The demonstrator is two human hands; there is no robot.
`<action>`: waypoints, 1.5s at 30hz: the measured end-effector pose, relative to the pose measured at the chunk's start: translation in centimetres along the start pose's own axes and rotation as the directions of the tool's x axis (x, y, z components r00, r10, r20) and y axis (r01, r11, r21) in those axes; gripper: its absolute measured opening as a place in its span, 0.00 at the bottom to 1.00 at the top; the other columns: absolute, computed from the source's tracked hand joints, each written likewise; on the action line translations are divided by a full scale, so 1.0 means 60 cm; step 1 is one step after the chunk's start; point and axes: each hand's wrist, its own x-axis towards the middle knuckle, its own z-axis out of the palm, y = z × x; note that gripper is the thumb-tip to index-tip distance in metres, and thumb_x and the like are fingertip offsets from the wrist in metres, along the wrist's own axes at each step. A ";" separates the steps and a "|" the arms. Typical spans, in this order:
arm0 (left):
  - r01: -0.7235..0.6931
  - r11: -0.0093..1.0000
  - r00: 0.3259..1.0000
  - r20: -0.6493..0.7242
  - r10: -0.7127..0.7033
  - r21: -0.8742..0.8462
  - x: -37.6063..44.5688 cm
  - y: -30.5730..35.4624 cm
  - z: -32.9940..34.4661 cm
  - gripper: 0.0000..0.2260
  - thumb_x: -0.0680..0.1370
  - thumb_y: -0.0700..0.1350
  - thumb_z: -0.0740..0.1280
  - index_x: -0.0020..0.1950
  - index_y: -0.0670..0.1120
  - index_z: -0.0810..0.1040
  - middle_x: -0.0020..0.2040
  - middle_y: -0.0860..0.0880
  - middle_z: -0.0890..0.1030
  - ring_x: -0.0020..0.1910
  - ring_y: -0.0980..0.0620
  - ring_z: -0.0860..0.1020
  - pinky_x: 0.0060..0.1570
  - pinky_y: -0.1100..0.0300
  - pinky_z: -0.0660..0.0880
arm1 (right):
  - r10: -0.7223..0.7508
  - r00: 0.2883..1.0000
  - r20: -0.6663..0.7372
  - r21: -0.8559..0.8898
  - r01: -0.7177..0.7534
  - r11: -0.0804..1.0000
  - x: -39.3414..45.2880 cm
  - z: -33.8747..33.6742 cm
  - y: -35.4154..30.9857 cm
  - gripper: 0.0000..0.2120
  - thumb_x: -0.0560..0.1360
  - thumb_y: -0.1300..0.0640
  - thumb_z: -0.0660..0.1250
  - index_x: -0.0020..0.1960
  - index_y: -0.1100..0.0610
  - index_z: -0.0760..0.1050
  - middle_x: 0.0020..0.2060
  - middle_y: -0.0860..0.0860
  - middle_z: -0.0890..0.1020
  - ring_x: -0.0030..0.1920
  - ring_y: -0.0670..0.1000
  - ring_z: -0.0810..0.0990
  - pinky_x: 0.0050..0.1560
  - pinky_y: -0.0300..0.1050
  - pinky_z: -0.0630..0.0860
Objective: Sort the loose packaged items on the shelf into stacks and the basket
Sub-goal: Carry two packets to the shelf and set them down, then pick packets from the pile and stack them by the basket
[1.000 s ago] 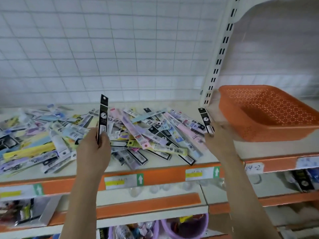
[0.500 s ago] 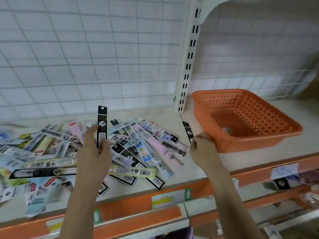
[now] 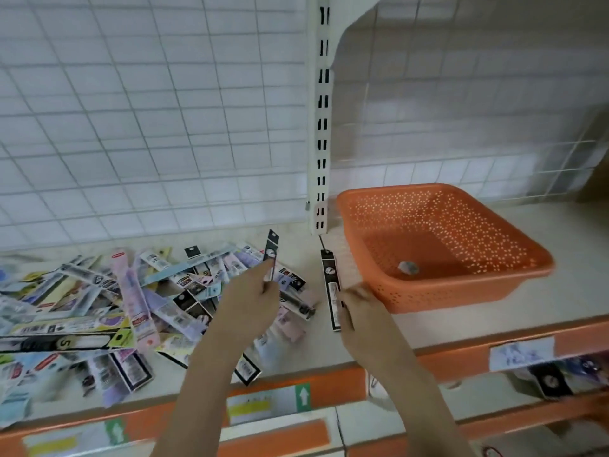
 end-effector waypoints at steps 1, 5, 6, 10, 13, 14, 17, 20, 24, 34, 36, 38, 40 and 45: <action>-0.005 0.999 0.997 0.072 0.002 0.049 0.012 0.017 0.015 0.13 0.80 0.41 0.54 0.62 0.51 0.70 0.38 0.43 0.79 0.30 0.50 0.75 0.30 0.63 0.71 | -0.021 1.000 -0.003 -0.004 0.021 1.000 -0.003 -0.001 0.004 0.11 0.78 0.64 0.56 0.57 0.61 0.74 0.55 0.54 0.74 0.61 0.51 0.70 0.64 0.45 0.68; -0.033 0.978 0.982 0.187 -0.006 0.207 0.044 0.062 0.057 0.09 0.77 0.39 0.52 0.38 0.43 0.65 0.40 0.42 0.74 0.42 0.43 0.71 0.34 0.57 0.64 | -0.066 0.998 0.006 0.007 0.066 0.998 -0.006 -0.007 0.016 0.12 0.78 0.64 0.57 0.57 0.59 0.76 0.54 0.53 0.76 0.58 0.50 0.73 0.59 0.43 0.70; -0.041 0.969 0.980 0.198 -0.008 0.244 0.047 0.069 0.062 0.10 0.77 0.39 0.53 0.36 0.44 0.63 0.40 0.42 0.74 0.44 0.42 0.71 0.35 0.57 0.63 | -0.073 0.997 0.009 0.013 0.073 0.997 -0.006 -0.009 0.019 0.12 0.77 0.64 0.57 0.57 0.59 0.76 0.54 0.52 0.77 0.57 0.50 0.74 0.58 0.43 0.71; -0.059 0.952 0.966 0.259 -0.022 0.299 0.050 0.078 0.081 0.07 0.76 0.40 0.54 0.44 0.41 0.71 0.54 0.40 0.78 0.45 0.43 0.73 0.42 0.57 0.69 | -0.078 0.997 -0.002 0.030 0.078 0.997 -0.009 -0.016 0.030 0.10 0.74 0.68 0.60 0.50 0.60 0.77 0.49 0.53 0.79 0.51 0.52 0.78 0.52 0.42 0.74; -0.064 0.948 0.968 0.251 -0.017 0.311 0.045 0.082 0.090 0.14 0.77 0.40 0.53 0.59 0.42 0.73 0.59 0.41 0.77 0.51 0.42 0.74 0.43 0.57 0.69 | -0.086 0.996 -0.006 0.019 0.086 0.996 -0.009 -0.017 0.035 0.10 0.73 0.69 0.59 0.49 0.61 0.77 0.48 0.55 0.79 0.50 0.53 0.79 0.49 0.41 0.72; -0.070 0.948 0.972 0.237 -0.006 0.311 0.042 0.085 0.090 0.15 0.78 0.40 0.52 0.60 0.42 0.73 0.60 0.41 0.76 0.54 0.42 0.75 0.45 0.57 0.69 | -0.090 0.996 -0.005 0.019 0.090 0.996 -0.008 -0.017 0.035 0.10 0.73 0.69 0.59 0.49 0.61 0.77 0.48 0.56 0.79 0.50 0.54 0.78 0.49 0.41 0.71; -0.064 0.962 0.985 0.174 0.017 0.266 0.029 0.085 0.074 0.13 0.79 0.40 0.52 0.57 0.45 0.74 0.59 0.40 0.78 0.52 0.42 0.77 0.48 0.56 0.73 | -0.090 0.996 0.005 0.018 0.090 0.996 -0.006 -0.017 0.034 0.11 0.74 0.68 0.58 0.52 0.61 0.76 0.50 0.56 0.78 0.52 0.55 0.77 0.47 0.40 0.68; -0.032 0.985 0.997 0.080 0.019 0.168 0.013 0.061 0.044 0.16 0.80 0.42 0.53 0.65 0.45 0.72 0.53 0.42 0.80 0.39 0.48 0.76 0.42 0.58 0.75 | -0.095 0.995 -0.005 0.010 0.095 0.995 -0.001 -0.017 0.026 0.12 0.76 0.65 0.58 0.57 0.60 0.76 0.52 0.55 0.78 0.55 0.54 0.77 0.53 0.43 0.71; 0.013 0.980 0.995 -0.101 0.007 0.200 -0.022 -0.005 0.002 0.15 0.81 0.43 0.55 0.65 0.46 0.73 0.51 0.44 0.81 0.41 0.48 0.78 0.42 0.59 0.74 | -0.071 0.993 -0.091 -0.004 0.071 0.997 0.014 -0.013 0.003 0.11 0.78 0.61 0.58 0.56 0.57 0.76 0.52 0.53 0.79 0.54 0.52 0.77 0.56 0.46 0.72; 0.103 0.977 0.895 -0.446 -0.010 0.186 -0.088 -0.130 -0.114 0.10 0.80 0.42 0.60 0.56 0.48 0.79 0.30 0.42 0.79 0.25 0.44 0.72 0.27 0.58 0.66 | -0.141 0.990 -0.018 -0.017 0.141 0.990 0.066 0.032 -0.097 0.12 0.79 0.60 0.56 0.56 0.58 0.76 0.49 0.55 0.80 0.51 0.54 0.78 0.48 0.44 0.70; 0.117 0.978 0.890 -0.455 -0.026 0.173 -0.091 -0.147 -0.128 0.09 0.80 0.42 0.60 0.55 0.46 0.79 0.36 0.41 0.82 0.27 0.44 0.75 0.29 0.57 0.70 | -0.133 0.991 -0.006 -0.005 0.133 0.991 0.073 0.041 -0.111 0.11 0.79 0.61 0.56 0.54 0.59 0.77 0.47 0.55 0.80 0.50 0.55 0.77 0.46 0.46 0.70; 0.123 0.978 0.893 -0.450 -0.035 0.168 -0.087 -0.164 -0.139 0.10 0.80 0.42 0.60 0.56 0.44 0.79 0.38 0.42 0.83 0.26 0.50 0.74 0.30 0.58 0.70 | -0.107 0.994 -0.005 0.006 0.107 0.994 0.081 0.047 -0.119 0.11 0.79 0.60 0.56 0.53 0.59 0.77 0.46 0.55 0.79 0.49 0.55 0.77 0.46 0.47 0.70; 0.126 0.979 0.897 -0.440 -0.043 0.162 -0.079 -0.175 -0.148 0.10 0.80 0.42 0.60 0.57 0.44 0.79 0.39 0.43 0.83 0.27 0.52 0.75 0.31 0.60 0.70 | -0.075 0.997 -0.007 0.013 0.076 0.997 0.089 0.050 -0.124 0.11 0.79 0.60 0.57 0.54 0.59 0.77 0.48 0.55 0.80 0.49 0.54 0.77 0.49 0.47 0.73; 0.074 0.985 0.920 -0.392 -0.006 0.158 -0.061 -0.194 -0.169 0.11 0.80 0.42 0.60 0.57 0.44 0.78 0.36 0.45 0.81 0.28 0.53 0.76 0.29 0.62 0.70 | -0.007 1.000 -0.021 -0.024 0.006 1.000 0.120 0.041 -0.132 0.12 0.79 0.61 0.57 0.56 0.60 0.77 0.50 0.57 0.80 0.51 0.56 0.78 0.53 0.48 0.74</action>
